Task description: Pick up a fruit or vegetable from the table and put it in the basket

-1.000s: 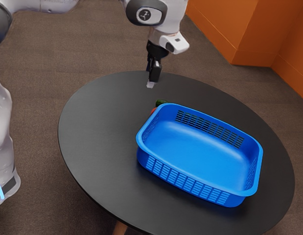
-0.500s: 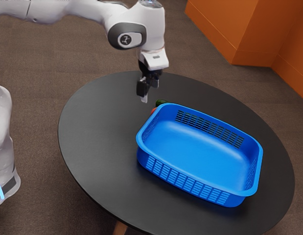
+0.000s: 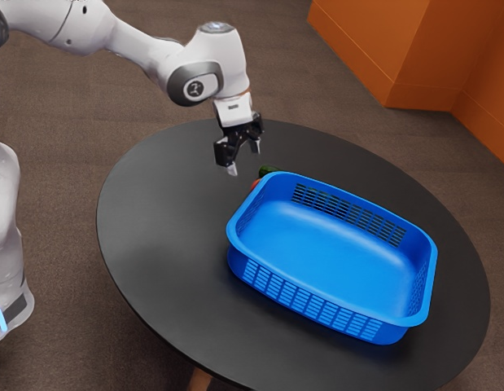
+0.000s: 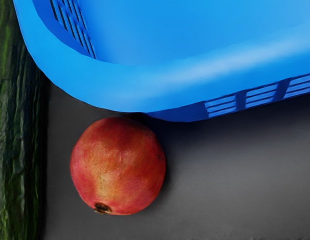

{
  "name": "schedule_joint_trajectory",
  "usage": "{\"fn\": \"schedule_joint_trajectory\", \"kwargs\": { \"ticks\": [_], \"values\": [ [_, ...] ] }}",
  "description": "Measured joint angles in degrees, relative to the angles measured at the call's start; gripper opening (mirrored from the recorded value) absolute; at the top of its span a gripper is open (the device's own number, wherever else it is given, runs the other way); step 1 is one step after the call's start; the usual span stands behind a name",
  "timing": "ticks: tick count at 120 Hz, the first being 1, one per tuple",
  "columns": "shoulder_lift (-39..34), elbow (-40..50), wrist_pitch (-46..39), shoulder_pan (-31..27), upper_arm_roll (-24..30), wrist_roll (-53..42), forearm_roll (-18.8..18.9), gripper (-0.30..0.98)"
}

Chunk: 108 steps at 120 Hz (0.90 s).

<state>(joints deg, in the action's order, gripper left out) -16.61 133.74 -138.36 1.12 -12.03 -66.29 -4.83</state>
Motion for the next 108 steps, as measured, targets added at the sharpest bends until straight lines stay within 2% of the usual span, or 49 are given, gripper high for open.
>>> {"fn": "schedule_joint_trajectory", "kwargs": {
  "ticks": [22, 58, 85, 108],
  "values": [
    [4.03, -0.13, -4.88, 0.01, -0.04, -4.33, -0.26, 0.68],
    [9.47, -0.64, -10.59, 0.17, 0.33, -8.82, -3.25, 0.68],
    [11.16, -1.12, -12.47, 1.06, 0.79, -10.95, -8.37, 0.68],
    [12.62, -1.58, -13.35, 1.17, 0.86, -12.24, -10.43, 0.68]
  ]
}}
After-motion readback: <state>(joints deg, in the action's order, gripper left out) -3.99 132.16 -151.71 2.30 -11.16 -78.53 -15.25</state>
